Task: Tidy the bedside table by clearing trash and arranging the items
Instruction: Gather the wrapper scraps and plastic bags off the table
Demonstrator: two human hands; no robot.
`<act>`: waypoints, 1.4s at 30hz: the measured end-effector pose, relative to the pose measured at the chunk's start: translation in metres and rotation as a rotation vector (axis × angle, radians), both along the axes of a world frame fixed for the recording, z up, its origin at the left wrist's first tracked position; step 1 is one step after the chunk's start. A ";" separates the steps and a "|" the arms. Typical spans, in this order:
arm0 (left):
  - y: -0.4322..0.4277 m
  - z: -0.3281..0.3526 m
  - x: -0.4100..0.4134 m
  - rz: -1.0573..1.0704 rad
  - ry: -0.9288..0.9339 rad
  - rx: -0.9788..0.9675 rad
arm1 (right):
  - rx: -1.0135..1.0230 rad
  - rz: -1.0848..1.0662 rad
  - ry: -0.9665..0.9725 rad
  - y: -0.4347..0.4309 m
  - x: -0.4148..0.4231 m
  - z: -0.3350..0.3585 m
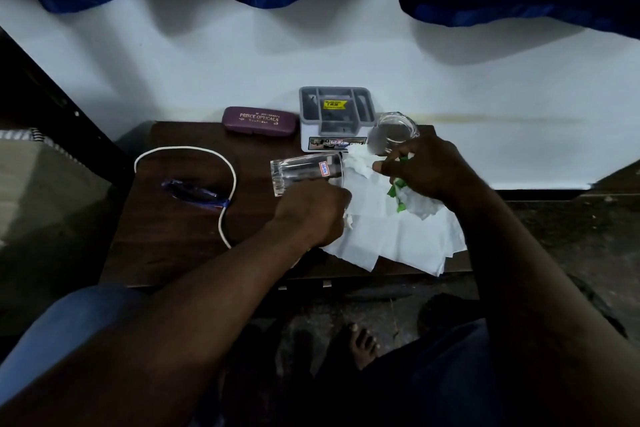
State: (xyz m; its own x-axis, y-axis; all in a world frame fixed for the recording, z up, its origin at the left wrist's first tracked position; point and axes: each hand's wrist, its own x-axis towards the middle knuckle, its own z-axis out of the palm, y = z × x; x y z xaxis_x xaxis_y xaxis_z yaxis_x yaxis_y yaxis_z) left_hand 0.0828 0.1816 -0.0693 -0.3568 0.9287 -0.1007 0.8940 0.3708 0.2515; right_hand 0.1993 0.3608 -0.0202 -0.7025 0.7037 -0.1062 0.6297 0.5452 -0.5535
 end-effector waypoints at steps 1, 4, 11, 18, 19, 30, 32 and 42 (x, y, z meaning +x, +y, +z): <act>0.004 0.000 0.002 0.007 0.019 -0.011 | 0.008 0.002 -0.009 0.001 0.000 0.000; 0.010 -0.002 0.005 -0.006 0.073 -0.045 | 0.011 0.009 -0.035 0.002 -0.001 -0.003; 0.015 -0.004 0.005 -0.025 0.155 -0.090 | -0.024 -0.015 -0.047 0.016 -0.003 -0.008; 0.010 0.002 0.004 -0.032 0.139 -0.047 | 0.055 -0.045 -0.021 0.021 -0.003 -0.011; 0.009 0.003 0.003 -0.035 0.134 -0.041 | 0.056 -0.055 -0.029 0.023 -0.003 -0.011; 0.000 0.028 -0.007 0.004 -0.027 0.121 | 0.017 -0.077 -0.056 0.022 -0.010 -0.012; -0.001 0.042 -0.020 0.073 -0.124 0.215 | 0.016 -0.098 -0.062 0.023 -0.011 -0.010; -0.011 0.070 -0.082 0.465 -0.627 0.562 | 0.058 -0.191 -0.084 0.034 -0.023 -0.021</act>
